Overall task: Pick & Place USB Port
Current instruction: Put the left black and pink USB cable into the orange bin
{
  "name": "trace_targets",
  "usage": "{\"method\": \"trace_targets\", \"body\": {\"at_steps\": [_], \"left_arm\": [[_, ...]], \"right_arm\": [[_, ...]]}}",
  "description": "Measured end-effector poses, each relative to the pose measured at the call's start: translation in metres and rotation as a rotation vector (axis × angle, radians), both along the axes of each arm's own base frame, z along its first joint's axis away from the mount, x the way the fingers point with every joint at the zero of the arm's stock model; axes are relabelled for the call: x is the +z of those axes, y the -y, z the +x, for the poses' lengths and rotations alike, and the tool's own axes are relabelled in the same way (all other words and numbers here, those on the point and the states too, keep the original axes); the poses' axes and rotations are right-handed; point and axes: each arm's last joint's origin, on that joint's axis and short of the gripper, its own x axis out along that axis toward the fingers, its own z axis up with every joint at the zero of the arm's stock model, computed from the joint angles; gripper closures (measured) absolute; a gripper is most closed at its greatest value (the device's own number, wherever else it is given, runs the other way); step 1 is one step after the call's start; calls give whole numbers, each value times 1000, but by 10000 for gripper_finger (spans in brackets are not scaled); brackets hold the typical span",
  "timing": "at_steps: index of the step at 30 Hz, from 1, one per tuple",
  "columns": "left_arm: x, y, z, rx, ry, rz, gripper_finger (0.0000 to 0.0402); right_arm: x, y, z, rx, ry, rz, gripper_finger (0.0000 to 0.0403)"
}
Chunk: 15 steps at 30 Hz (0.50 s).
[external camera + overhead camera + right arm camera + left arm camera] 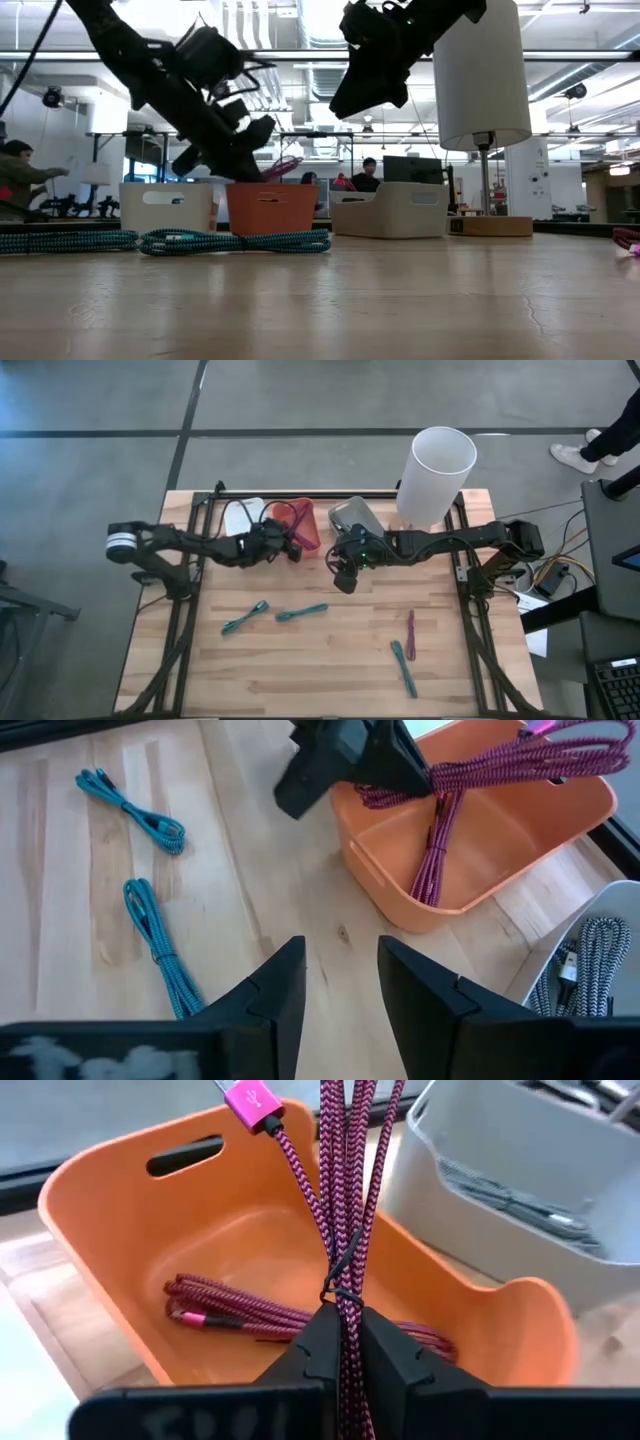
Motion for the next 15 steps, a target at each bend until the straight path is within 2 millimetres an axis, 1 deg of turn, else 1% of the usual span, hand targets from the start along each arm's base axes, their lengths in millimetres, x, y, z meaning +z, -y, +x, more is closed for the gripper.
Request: {"method": "trace_targets", "body": {"at_steps": [4,9,15], "left_arm": [[-8,-4,1,29,-10,-27,375],[-15,-7,2,35,-28,-45,355],[-16,-10,6,8,-27,-68,334]], "right_arm": [[0,0,0,1,-1,-1,273],[-1,0,0,1,-2,-1,271],[-1,0,0,1,-2,-1,278]]}}
